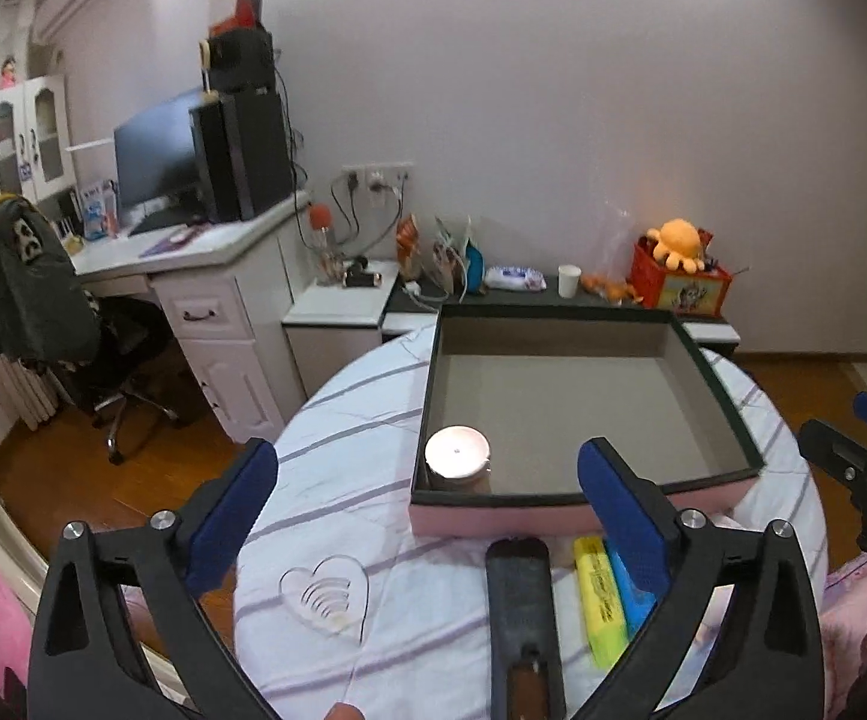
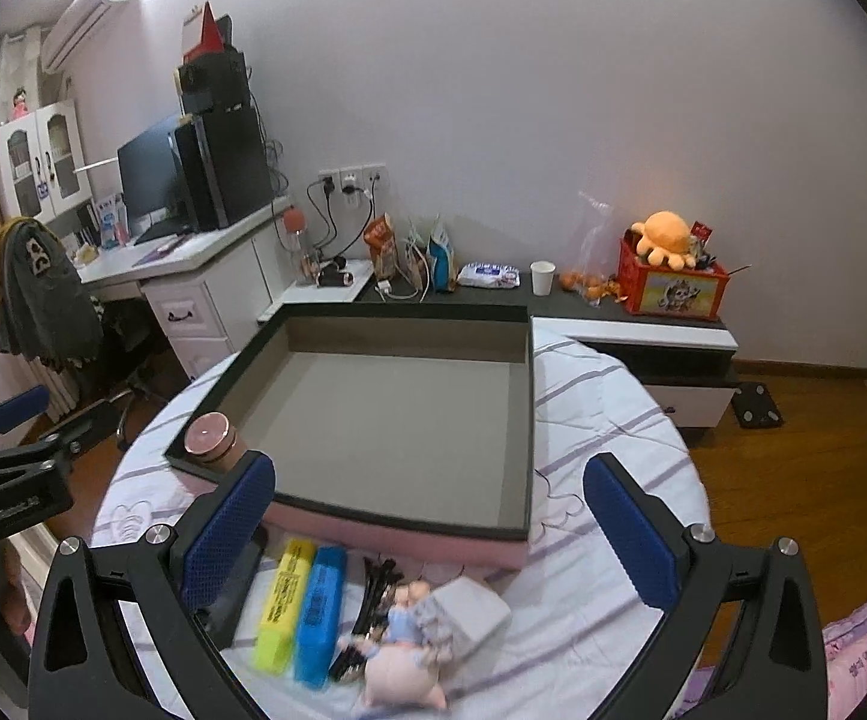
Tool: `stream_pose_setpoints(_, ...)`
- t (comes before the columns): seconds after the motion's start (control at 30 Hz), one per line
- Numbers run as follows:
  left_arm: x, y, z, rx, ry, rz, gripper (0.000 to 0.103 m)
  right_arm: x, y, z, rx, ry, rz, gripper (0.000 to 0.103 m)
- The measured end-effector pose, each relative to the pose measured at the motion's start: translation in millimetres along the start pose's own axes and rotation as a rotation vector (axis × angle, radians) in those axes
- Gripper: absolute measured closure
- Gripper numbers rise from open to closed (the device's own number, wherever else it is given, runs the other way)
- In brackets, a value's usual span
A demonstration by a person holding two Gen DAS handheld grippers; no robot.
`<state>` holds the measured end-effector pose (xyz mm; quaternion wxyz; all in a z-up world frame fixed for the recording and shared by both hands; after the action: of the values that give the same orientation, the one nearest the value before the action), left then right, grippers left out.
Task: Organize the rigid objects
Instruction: 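Withdraw the left gripper from the box back over the table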
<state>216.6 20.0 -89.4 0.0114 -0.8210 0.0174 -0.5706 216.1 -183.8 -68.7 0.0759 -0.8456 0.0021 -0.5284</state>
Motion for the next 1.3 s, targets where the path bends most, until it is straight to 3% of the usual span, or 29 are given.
stream_pose_setpoints(0.33, 4, 15, -62, -0.047, 0.061, 0.002, 0.0, 4, -5, -65, -0.027, 0.063, -0.014, 0.0)
stream_pose_setpoints(0.7, -7, 18, -78, -0.028, 0.055, 0.015, 0.0, -3, -1, -89, -0.042, 0.081, -0.011, 0.0)
stream_pose_setpoints(0.9, -37, 16, -54, 0.022, -0.044, 0.039, 0.0, -18, -1, -82, -0.038, 0.047, -0.016, 0.0)
stream_pose_setpoints(1.3, -104, 32, 13, 0.009, -0.24, 0.066, 0.001, -45, -3, -33, -0.008, -0.048, -0.022, 0.0)
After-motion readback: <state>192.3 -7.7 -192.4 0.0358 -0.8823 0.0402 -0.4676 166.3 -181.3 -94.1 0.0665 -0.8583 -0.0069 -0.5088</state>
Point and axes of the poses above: each gripper's, at about its wrist camera, not at the fingertips, and z roughly the way its jaws point, y to its right, x to its top, the point moved 8 cm from there along z, roughly the way its jaws point, and after that the axes turned 13 degrees about y, right-handed, at the moved point
